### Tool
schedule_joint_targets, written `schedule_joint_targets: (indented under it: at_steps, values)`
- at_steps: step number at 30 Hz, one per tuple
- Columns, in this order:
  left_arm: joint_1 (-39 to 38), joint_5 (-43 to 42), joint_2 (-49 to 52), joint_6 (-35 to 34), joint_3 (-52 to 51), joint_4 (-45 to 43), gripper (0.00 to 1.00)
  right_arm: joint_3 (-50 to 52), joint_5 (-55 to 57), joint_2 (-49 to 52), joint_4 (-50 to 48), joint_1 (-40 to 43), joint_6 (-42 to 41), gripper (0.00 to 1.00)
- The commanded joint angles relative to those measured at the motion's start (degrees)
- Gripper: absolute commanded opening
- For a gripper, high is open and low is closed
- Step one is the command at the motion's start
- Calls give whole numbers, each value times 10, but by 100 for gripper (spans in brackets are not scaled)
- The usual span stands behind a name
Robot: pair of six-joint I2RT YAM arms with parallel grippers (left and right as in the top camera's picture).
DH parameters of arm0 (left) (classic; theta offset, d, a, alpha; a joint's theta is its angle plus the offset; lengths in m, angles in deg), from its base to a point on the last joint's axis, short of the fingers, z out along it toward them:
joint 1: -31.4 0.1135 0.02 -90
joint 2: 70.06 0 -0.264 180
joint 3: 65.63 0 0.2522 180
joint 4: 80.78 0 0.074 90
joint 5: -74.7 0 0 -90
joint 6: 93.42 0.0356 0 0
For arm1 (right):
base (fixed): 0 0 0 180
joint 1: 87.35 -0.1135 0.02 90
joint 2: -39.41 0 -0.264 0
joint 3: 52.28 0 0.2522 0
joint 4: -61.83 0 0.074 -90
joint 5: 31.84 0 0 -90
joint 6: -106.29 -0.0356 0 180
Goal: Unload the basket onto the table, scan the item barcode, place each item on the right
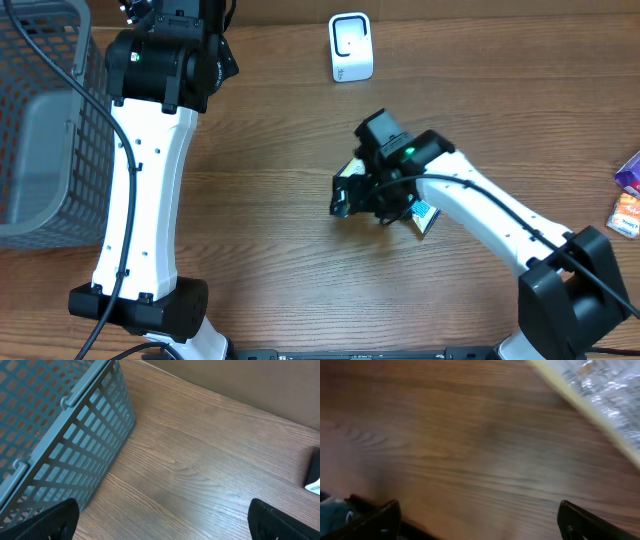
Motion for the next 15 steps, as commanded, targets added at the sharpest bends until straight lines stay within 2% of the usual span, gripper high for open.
schedule_joint_targets:
  at_steps: [1, 9, 15]
  values:
    - [-3, 6, 6, -9, 5, -2, 100, 50, 3, 0, -26, -12, -24, 100]
    - [-3, 6, 6, -9, 5, -2, 100, 127, 155, 9, -82, 2, -20, 100]
    - [-3, 6, 6, -9, 5, -2, 100, 144, 177, 9, -135, 45, -20, 100]
